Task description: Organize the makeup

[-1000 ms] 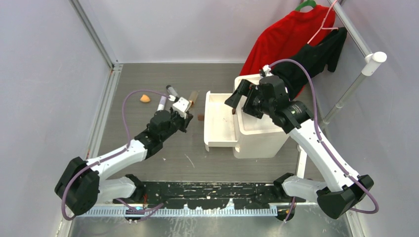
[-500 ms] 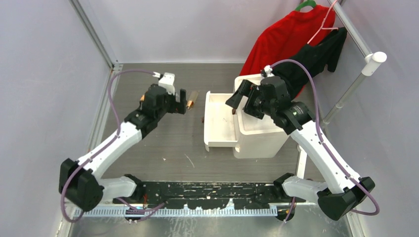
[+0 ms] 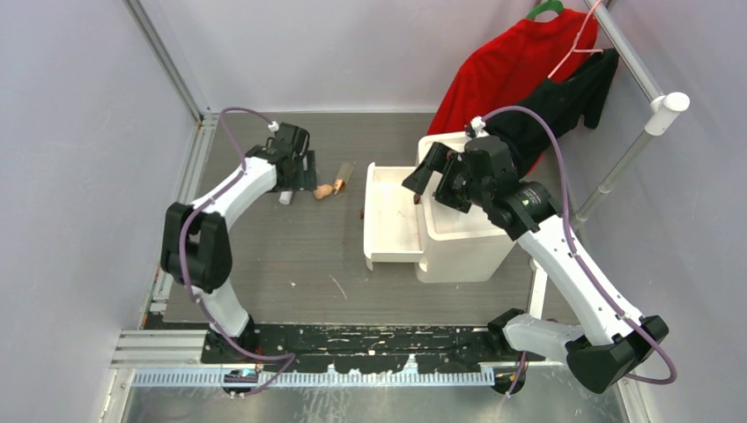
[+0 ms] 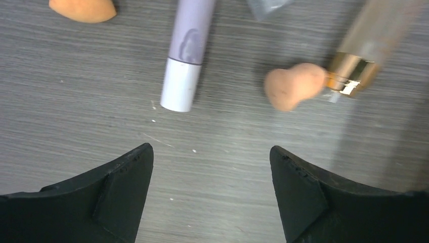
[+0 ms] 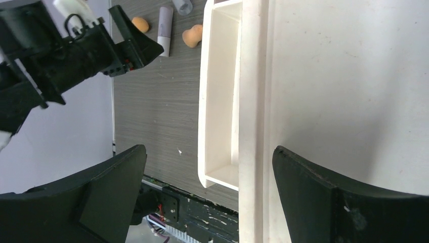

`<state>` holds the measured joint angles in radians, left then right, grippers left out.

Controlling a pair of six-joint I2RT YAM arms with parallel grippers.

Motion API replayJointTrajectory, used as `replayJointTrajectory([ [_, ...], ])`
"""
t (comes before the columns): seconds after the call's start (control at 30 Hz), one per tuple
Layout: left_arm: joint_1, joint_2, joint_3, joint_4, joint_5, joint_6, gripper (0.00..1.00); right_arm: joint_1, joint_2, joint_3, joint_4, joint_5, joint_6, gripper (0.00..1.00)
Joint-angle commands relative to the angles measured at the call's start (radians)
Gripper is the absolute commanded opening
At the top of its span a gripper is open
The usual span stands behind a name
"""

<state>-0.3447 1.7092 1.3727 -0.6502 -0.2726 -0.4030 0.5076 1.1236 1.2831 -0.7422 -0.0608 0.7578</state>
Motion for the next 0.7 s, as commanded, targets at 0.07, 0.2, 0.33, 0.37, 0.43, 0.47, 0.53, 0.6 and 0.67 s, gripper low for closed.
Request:
replayJointTrajectory([
  [0.07,0.049,0.105,0.046,-0.007,0.039,0.096,0.85,0.0,-0.006,0.04,0.014,0.001,-0.02,1.0],
  [0.2,0.107,0.158,0.062,0.046,0.112,0.128,0.85,-0.001,0.007,0.045,0.016,-0.008,-0.02,1.0],
  [0.33,0.141,0.224,0.105,0.058,0.152,0.184,0.82,-0.001,0.013,0.041,0.019,-0.011,-0.021,1.0],
  [0.37,0.145,0.244,0.121,0.051,0.146,0.198,0.81,0.0,0.015,0.04,0.02,-0.01,-0.021,1.0],
  [0.43,0.152,0.287,0.151,0.042,0.138,0.215,0.8,-0.001,0.022,0.038,0.02,-0.012,-0.02,1.0],
  [0.47,0.156,0.303,0.163,0.042,0.134,0.219,0.78,-0.001,0.028,0.038,0.021,-0.013,-0.021,1.0],
  [0.53,0.164,0.334,0.182,0.051,0.141,0.235,0.74,-0.001,0.033,0.038,0.026,-0.018,-0.02,1.0],
  [0.6,0.172,0.369,0.213,0.043,0.148,0.242,0.68,0.0,0.038,0.04,0.028,-0.018,-0.018,1.0],
  [0.67,0.175,0.394,0.237,0.038,0.152,0.243,0.57,-0.001,0.044,0.045,0.025,-0.014,-0.018,1.0],
])
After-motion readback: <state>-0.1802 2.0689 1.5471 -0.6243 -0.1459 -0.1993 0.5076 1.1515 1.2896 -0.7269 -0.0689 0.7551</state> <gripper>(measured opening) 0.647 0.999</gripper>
